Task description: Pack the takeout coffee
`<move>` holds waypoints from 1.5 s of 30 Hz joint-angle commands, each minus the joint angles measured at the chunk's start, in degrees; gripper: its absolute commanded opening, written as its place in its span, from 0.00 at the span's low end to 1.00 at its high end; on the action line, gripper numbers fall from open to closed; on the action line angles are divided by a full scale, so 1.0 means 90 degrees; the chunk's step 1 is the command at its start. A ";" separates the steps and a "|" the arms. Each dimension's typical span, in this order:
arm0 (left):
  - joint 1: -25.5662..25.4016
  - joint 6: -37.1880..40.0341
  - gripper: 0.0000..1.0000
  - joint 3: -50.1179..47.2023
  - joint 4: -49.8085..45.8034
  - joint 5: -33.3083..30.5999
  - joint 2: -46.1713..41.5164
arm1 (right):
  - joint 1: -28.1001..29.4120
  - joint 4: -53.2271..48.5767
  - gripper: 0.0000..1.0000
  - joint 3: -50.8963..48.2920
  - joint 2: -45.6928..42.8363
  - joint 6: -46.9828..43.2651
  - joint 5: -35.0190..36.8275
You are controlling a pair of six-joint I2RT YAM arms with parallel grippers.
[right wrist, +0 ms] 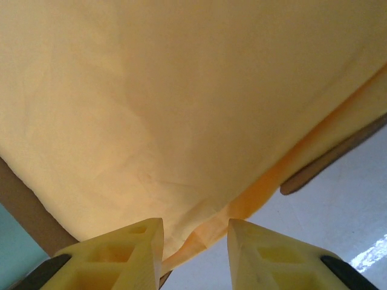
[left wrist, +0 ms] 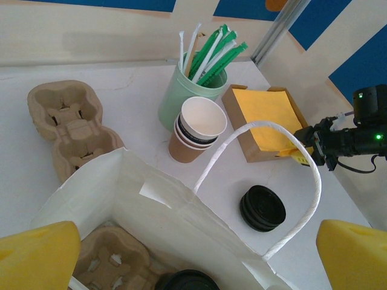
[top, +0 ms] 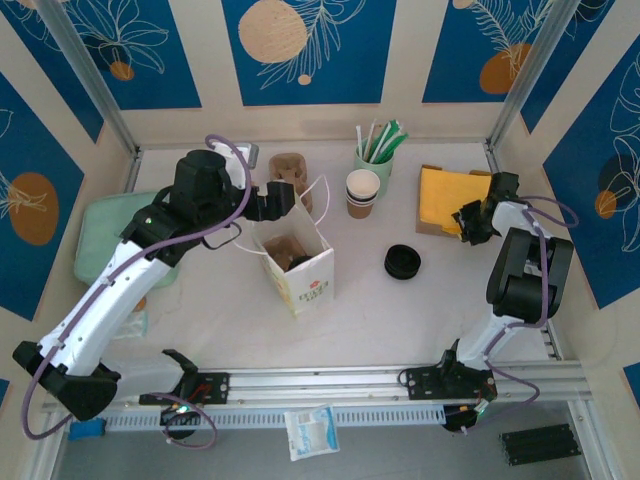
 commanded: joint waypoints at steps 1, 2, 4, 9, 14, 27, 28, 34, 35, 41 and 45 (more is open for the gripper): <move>-0.0031 0.0080 0.99 0.0235 0.0099 0.0084 0.0015 | -0.0050 -0.0011 0.33 0.0208 0.0118 -0.0037 -0.0153; -0.0031 0.0080 0.99 0.0235 0.0103 0.0086 0.0015 | -0.0049 -0.0007 0.33 0.0218 0.0134 -0.0022 -0.0157; -0.0026 0.0080 0.99 0.0240 0.0112 0.0084 0.0025 | -0.0065 0.0028 0.33 0.0208 0.0167 -0.0012 -0.0158; -0.0031 0.0070 0.99 0.0245 0.0112 0.0069 0.0025 | -0.0075 0.0079 0.28 0.0237 0.0241 -0.0021 -0.0168; -0.0031 0.0063 0.99 0.0255 0.0122 0.0073 0.0034 | -0.0109 0.0101 0.24 0.0325 0.0312 -0.0060 -0.0177; -0.0028 0.0022 0.99 0.0299 0.0122 0.0093 0.0044 | -0.0102 0.0431 0.00 0.0174 -0.0012 -0.0029 -0.0293; -0.0029 0.0021 0.99 0.0295 0.0122 0.0086 0.0032 | -0.0089 0.0475 0.00 0.0137 -0.0137 -0.0028 -0.0299; -0.0028 0.0012 0.99 0.0314 0.0078 0.0056 0.0008 | 0.0179 0.0795 0.00 -0.0022 -0.1158 -0.0016 -0.0236; -0.0035 0.0031 0.99 0.0323 0.0050 0.0029 -0.0009 | 0.0251 0.0808 0.00 -0.0001 -0.1362 -0.0065 -0.0218; -0.0039 0.0041 0.99 0.0387 -0.0085 -0.0063 -0.0111 | 0.0684 0.0440 0.00 0.0614 -0.2375 -0.0603 -0.0252; -0.0034 0.0008 1.00 0.0419 -0.0140 -0.0131 -0.0213 | 0.1033 0.0082 0.00 0.1172 -0.2927 -0.0920 -0.0581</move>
